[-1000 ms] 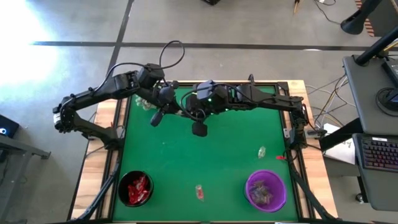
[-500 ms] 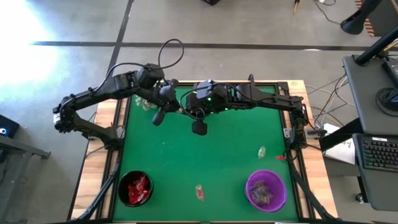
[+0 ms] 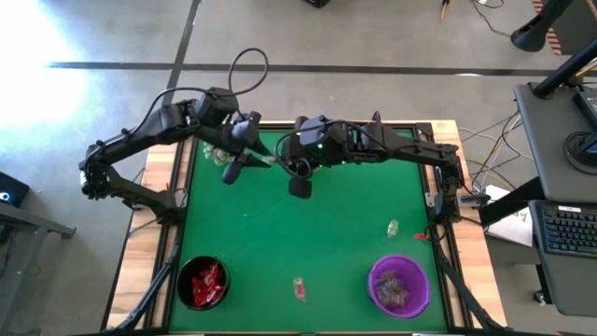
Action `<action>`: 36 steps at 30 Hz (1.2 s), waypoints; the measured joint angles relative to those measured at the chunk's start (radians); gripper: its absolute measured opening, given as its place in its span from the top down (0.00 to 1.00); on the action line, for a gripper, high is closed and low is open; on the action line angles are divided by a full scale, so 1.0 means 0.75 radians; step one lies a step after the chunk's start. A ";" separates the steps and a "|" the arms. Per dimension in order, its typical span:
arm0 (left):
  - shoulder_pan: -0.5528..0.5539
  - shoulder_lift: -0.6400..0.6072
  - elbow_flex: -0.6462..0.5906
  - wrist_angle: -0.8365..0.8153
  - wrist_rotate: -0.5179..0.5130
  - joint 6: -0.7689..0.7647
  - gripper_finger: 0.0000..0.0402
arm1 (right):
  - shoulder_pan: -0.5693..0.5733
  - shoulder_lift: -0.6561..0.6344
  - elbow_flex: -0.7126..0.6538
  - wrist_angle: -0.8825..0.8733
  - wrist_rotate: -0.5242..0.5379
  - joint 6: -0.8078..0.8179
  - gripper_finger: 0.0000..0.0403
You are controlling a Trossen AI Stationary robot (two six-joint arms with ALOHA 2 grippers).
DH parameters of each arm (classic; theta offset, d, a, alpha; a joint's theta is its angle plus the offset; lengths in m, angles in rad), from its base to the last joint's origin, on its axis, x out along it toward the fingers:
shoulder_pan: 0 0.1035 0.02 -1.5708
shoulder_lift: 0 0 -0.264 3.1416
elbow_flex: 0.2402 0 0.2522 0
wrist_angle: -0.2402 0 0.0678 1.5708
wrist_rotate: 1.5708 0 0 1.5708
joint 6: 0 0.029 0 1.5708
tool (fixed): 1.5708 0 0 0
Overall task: Organize candy in baskets
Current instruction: Put the green candy into the violet bucket
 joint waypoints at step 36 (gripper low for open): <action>0.000 -0.003 -0.014 -0.174 -0.245 0.172 0.66 | 0.177 -0.010 0.080 -0.882 0.007 0.680 0.98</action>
